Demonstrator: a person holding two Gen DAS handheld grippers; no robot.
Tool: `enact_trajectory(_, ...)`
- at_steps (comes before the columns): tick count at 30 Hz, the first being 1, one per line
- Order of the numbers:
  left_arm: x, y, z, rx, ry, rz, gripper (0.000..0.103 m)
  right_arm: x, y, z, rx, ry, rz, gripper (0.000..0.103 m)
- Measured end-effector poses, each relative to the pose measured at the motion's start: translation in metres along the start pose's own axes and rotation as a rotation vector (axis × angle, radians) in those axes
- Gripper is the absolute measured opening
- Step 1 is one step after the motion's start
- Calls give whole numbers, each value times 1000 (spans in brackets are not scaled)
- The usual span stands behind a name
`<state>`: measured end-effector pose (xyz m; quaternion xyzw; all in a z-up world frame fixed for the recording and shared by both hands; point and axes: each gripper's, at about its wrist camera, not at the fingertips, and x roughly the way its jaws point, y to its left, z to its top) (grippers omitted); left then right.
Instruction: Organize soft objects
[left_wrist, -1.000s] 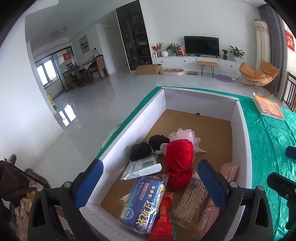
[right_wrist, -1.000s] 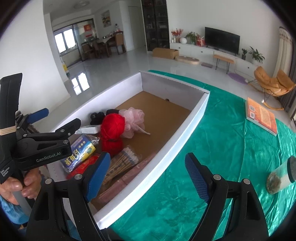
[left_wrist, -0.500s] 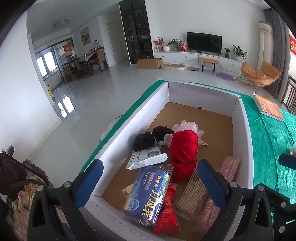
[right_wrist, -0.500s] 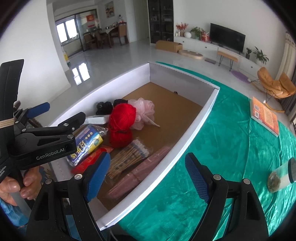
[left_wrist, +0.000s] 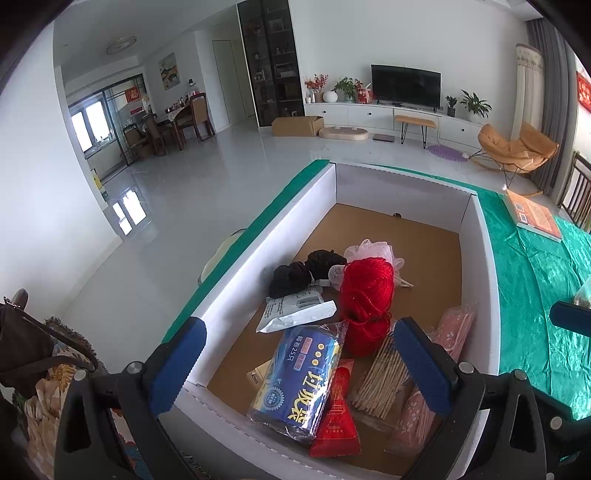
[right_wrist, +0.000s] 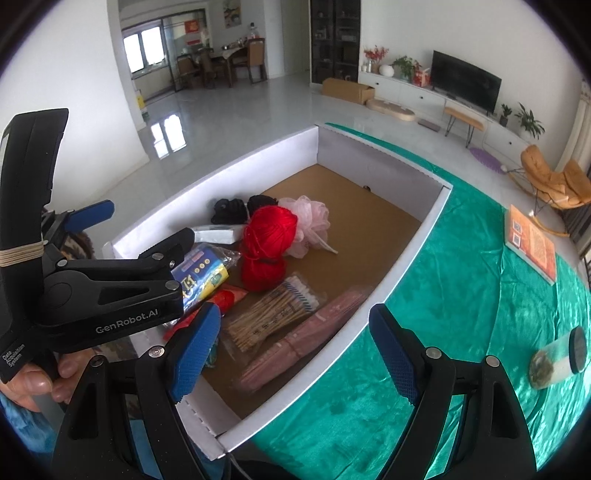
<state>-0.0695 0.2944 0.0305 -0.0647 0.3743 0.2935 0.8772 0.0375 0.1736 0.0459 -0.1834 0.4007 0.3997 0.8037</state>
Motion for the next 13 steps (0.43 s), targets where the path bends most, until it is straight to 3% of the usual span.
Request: enact_trajectory(13, -2, 2, -3, 0, -5, -1, 101, 0, 3, 0, -19, -7, -8, 85)
